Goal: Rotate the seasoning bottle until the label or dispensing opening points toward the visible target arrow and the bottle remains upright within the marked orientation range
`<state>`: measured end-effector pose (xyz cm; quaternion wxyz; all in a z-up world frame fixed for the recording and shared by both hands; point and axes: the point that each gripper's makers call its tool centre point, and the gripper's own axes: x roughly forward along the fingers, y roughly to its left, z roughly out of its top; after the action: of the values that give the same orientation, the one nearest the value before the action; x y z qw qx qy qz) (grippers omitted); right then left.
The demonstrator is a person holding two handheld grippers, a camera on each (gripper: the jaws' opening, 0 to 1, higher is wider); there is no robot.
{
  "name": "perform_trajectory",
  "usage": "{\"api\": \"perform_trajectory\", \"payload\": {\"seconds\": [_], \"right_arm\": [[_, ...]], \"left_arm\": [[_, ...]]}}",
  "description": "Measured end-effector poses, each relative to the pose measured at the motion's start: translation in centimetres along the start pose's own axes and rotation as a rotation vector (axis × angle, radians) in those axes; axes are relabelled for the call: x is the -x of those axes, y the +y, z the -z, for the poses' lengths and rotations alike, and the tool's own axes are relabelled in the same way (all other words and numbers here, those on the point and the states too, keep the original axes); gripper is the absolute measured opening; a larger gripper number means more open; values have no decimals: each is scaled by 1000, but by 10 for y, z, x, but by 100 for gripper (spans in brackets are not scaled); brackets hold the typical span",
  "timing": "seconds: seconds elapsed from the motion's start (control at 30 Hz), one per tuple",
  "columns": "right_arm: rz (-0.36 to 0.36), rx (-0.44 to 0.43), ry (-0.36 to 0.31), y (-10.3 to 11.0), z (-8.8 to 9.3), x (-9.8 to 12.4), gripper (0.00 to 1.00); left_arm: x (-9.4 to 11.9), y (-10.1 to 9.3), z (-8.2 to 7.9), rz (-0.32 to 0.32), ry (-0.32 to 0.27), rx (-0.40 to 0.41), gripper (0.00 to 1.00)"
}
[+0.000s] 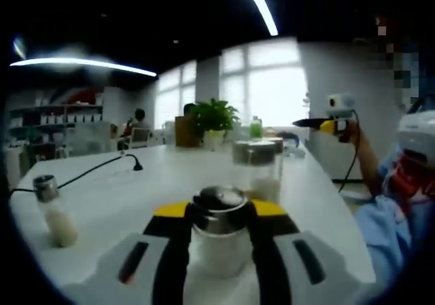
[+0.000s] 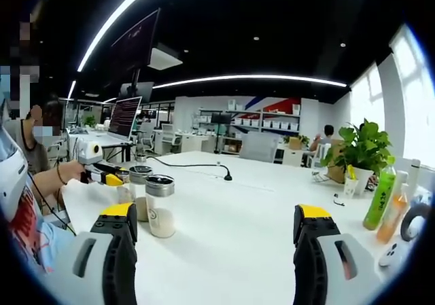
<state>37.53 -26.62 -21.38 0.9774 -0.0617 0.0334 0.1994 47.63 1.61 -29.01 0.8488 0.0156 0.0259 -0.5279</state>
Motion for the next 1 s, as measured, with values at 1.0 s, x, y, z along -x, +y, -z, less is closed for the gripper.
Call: {"api": "perform_trajectory", "payload": {"seconds": [1.0], "right_arm": [[-7, -3, 11, -1, 1, 4, 99]], "left_arm": [[-5, -8, 3, 176, 82, -51, 35]]}}
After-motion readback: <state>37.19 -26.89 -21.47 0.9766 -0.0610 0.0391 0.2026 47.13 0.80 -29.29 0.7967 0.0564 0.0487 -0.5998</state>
